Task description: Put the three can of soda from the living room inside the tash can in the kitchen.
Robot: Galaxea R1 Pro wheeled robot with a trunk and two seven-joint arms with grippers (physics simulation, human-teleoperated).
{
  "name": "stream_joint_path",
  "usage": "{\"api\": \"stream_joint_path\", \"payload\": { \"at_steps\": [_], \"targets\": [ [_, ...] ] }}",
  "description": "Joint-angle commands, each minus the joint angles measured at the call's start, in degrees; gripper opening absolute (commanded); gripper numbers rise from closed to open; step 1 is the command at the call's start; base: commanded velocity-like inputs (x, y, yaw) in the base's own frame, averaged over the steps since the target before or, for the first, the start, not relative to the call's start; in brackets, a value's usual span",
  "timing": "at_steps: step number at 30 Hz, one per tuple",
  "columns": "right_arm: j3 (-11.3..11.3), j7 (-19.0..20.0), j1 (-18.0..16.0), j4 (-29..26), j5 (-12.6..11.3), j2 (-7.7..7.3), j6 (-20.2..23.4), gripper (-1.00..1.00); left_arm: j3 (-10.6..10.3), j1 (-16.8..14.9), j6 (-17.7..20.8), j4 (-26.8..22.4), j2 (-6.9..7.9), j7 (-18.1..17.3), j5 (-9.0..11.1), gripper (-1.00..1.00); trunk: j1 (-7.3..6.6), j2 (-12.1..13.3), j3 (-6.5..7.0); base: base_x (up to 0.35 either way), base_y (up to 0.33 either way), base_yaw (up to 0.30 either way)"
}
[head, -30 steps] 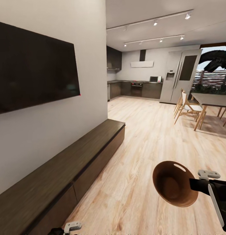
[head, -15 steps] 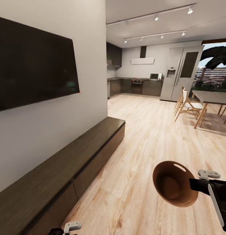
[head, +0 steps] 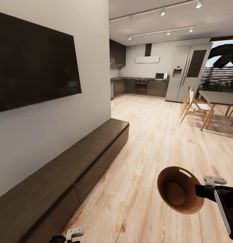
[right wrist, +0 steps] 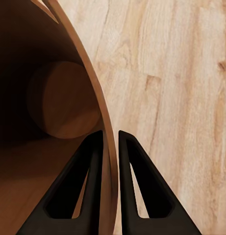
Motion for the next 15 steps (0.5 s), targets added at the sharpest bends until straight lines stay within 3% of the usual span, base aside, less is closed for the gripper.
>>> {"api": "stream_joint_path", "payload": {
  "at_steps": [1, 15],
  "targets": [
    [0.0, 0.2, 0.0, 0.0, -0.7, 0.0, 0.0, -1.0, 0.0, 0.0, -0.4, 0.0, -0.01, 0.0, 0.0, 1.0, 0.0, 0.0, -0.09, 0.0, 0.0, 0.0],
    [0.0, 0.2, 0.0, 0.0, -0.7, 0.0, 0.0, -1.0, -0.2, -0.1, -2.0, -0.4, 0.0, -0.1, 0.0, 1.0, 0.0, 0.0, -1.38, 0.0, 0.0, 0.0]
  ]
}}
